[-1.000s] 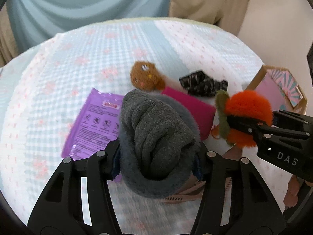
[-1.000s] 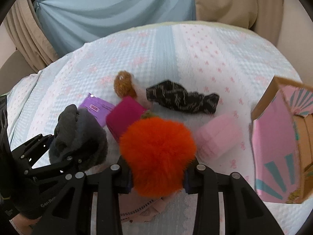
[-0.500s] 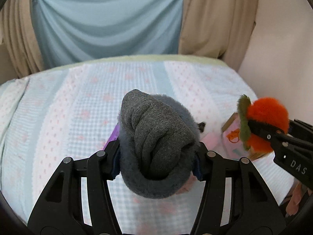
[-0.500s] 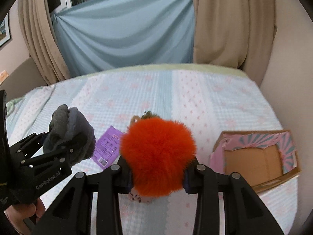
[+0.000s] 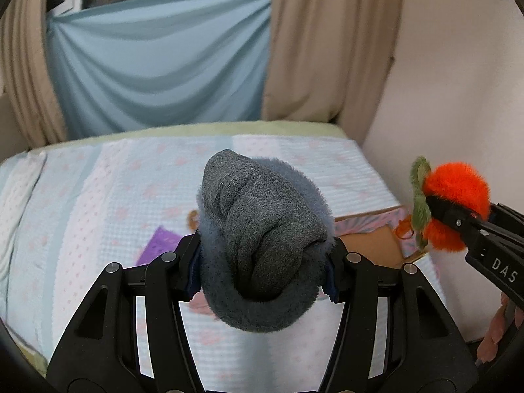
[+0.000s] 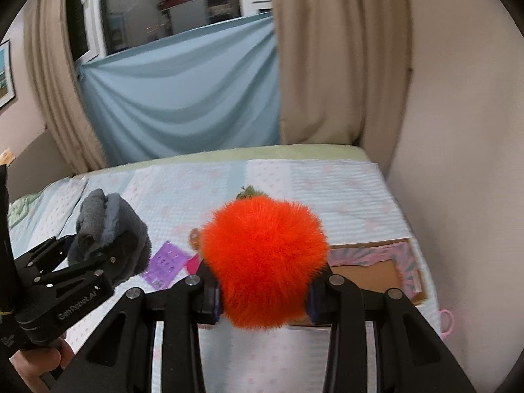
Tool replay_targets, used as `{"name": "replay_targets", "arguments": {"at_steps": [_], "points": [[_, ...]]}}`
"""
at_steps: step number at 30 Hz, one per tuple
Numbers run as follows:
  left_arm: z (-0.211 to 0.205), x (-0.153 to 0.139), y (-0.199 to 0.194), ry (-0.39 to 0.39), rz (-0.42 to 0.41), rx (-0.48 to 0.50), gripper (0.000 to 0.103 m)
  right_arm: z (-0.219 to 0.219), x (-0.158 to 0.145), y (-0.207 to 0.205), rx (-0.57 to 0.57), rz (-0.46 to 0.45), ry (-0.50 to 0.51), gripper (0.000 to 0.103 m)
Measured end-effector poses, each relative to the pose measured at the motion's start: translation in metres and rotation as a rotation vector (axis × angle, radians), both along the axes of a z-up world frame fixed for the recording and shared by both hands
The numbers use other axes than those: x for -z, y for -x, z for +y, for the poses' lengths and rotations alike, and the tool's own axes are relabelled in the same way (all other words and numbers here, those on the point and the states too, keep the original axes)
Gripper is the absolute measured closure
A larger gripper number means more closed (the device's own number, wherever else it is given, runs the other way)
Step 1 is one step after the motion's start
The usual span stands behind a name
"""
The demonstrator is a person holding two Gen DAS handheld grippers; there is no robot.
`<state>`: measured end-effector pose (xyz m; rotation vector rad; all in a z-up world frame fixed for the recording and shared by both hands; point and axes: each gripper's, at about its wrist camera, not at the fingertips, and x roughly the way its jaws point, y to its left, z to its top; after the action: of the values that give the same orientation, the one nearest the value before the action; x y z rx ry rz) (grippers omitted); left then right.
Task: Organize soft objects
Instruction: 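Carry sock and pompom into the box and open both tools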
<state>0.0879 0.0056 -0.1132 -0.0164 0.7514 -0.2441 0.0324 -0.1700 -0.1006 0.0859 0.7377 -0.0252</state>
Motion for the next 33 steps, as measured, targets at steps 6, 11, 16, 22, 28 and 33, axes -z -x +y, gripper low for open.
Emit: {"name": "replay_targets", "arguments": {"at_steps": [6,11,16,22,28,33], "points": [[-0.086,-0.004,-0.011,0.009,0.019,0.067,0.051,-0.078,-0.007,0.006,0.071,0.022,0.039,0.069],[-0.16,0.02,-0.034,0.005,0.082,0.117,0.051,-0.136,0.011,-0.012,0.113,0.086,0.045,0.069],[-0.215,0.061,-0.059,-0.017,0.17,0.128,0.051,-0.187,0.056,-0.049,0.113,0.212,0.034,0.069],[-0.271,0.121,-0.092,-0.069,0.298,0.15,0.051,-0.229,0.115,-0.093,0.099,0.357,0.007,0.069],[-0.308,0.187,-0.125,-0.113,0.443,0.171,0.051,-0.255,0.173,-0.123,0.072,0.507,-0.038,0.069],[-0.321,0.25,-0.15,-0.182,0.575,0.197,0.051,-0.268,0.226,-0.15,0.056,0.625,-0.087,0.069]]}}
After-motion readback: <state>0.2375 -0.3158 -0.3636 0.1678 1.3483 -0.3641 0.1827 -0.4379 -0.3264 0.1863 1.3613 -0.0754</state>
